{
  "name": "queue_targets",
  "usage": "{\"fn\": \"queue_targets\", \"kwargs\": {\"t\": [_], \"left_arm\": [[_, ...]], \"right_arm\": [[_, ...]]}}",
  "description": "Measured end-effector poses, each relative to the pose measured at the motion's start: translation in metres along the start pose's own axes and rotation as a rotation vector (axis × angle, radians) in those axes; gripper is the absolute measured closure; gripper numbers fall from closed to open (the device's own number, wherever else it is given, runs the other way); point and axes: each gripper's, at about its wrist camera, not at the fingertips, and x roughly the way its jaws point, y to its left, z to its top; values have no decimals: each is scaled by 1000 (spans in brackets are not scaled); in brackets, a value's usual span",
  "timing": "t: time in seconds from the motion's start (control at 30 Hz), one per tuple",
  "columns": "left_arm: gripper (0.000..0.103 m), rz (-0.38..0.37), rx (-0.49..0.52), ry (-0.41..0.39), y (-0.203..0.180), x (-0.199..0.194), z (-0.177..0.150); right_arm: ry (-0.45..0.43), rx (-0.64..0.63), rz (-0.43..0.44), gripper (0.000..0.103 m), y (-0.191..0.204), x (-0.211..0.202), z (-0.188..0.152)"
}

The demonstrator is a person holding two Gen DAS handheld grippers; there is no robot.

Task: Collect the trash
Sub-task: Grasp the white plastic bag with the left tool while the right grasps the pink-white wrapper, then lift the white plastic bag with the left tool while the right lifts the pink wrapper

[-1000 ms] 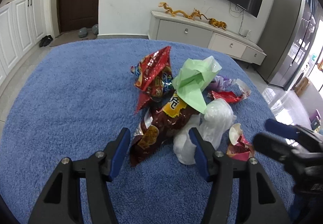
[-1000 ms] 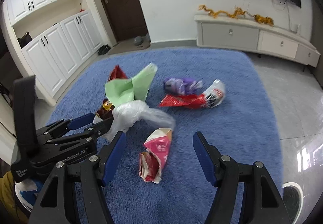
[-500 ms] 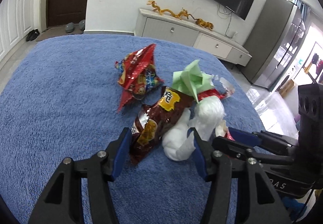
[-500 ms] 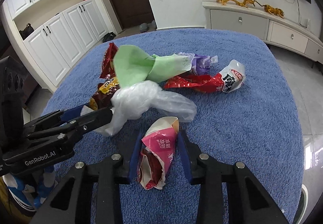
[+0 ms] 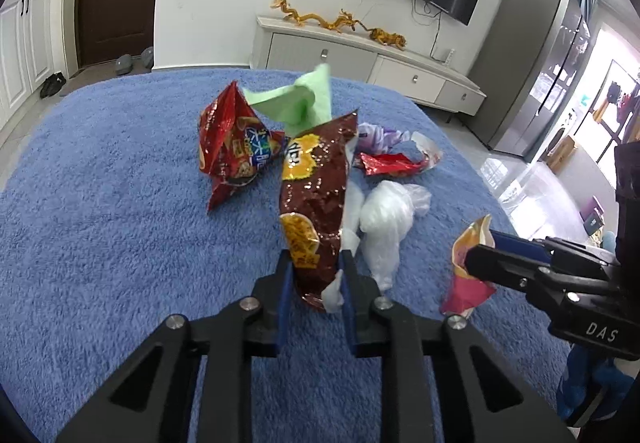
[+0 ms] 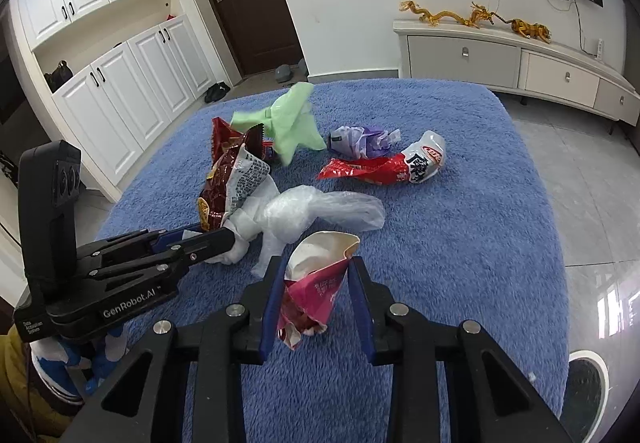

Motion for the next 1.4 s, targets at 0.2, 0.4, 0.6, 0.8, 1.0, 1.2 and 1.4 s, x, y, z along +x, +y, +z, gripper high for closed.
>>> {"fn": "queue_targets", "kwargs": {"t": [0.2, 0.4, 0.6, 0.8, 1.0, 1.2, 1.4], "left_arm": [[85, -55, -12, -16, 3, -22, -7], [84, -70, -3, 2, 4, -34, -19], [83, -60, 29, 63, 1, -36, -38], [65, -52, 39, 99, -4, -37, -54], [64, -54, 21, 118, -3, -40, -63], [64, -76, 14, 112, -4, -38, -62], [66, -84, 52, 99, -18, -30, -56]], "right_arm": [[-13, 9, 2, 74, 4, -16, -9], [-11, 10, 0, 76, 6, -29, -18], [-8, 13, -2, 78, 12, -38, -29], [0, 27, 6, 78, 11, -37, -32], [-5, 69, -2, 78, -3, -32, -32], [11, 87, 14, 59, -13, -14, -25], [43, 90, -5, 59, -19, 7, -24]]}}
